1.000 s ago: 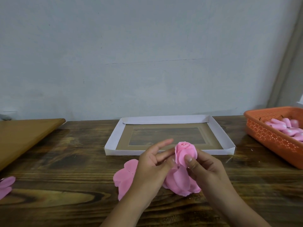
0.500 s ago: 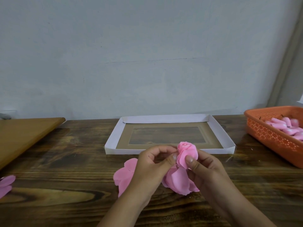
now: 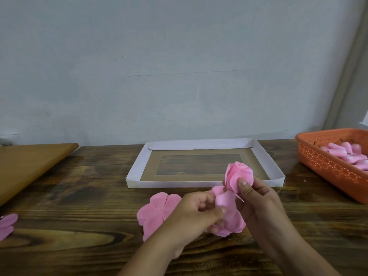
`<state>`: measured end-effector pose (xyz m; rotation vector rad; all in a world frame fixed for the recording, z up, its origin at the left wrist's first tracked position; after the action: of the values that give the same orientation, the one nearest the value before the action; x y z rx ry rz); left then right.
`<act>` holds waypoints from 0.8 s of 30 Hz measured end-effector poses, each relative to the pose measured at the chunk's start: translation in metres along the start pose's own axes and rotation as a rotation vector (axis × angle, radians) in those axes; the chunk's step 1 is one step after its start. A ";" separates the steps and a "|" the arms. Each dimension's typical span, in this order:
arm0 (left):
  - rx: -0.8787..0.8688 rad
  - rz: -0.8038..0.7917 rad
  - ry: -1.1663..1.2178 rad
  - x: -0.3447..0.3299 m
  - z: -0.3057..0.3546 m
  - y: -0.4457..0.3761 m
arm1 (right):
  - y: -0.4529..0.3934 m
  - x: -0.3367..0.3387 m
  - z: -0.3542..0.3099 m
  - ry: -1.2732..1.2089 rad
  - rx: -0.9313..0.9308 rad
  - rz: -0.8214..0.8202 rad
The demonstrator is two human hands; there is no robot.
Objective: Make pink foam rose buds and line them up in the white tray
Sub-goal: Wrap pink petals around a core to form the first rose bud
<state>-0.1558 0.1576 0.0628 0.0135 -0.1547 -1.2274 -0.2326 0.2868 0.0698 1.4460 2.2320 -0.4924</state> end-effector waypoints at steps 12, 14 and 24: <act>0.030 0.237 0.202 0.012 -0.001 -0.007 | 0.005 -0.010 0.000 0.149 0.091 -0.100; 0.008 0.257 0.220 0.013 -0.001 -0.007 | 0.005 -0.010 0.002 0.183 0.112 -0.106; -0.050 0.200 0.166 0.010 0.002 -0.005 | 0.003 -0.007 0.006 0.136 0.070 -0.100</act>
<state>-0.1572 0.1463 0.0651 0.0550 0.0195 -1.0252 -0.2266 0.2796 0.0683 1.4462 2.4259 -0.5233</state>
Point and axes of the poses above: each hand's wrist, its own y-axis away from the middle knuckle, its own x-axis out of the back of the hand, z = x × y, the point moved 5 cm from there along -y, towards the middle knuckle, and after that the axes turned 11 degrees about z, right-handed, at the moved point
